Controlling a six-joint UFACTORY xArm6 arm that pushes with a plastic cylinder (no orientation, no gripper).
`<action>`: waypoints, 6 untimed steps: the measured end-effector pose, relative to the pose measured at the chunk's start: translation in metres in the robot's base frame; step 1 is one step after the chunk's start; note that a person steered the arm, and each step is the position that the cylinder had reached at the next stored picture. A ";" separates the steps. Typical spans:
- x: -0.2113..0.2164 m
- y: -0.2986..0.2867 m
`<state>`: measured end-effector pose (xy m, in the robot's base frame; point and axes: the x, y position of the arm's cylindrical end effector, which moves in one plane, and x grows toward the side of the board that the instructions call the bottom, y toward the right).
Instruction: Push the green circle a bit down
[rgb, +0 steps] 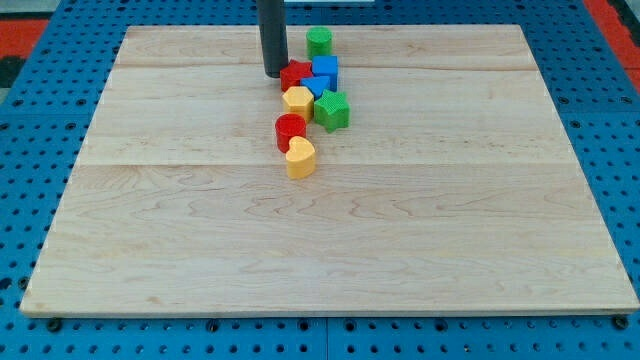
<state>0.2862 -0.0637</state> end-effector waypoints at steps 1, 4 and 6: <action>0.012 -0.004; -0.093 0.020; -0.082 0.098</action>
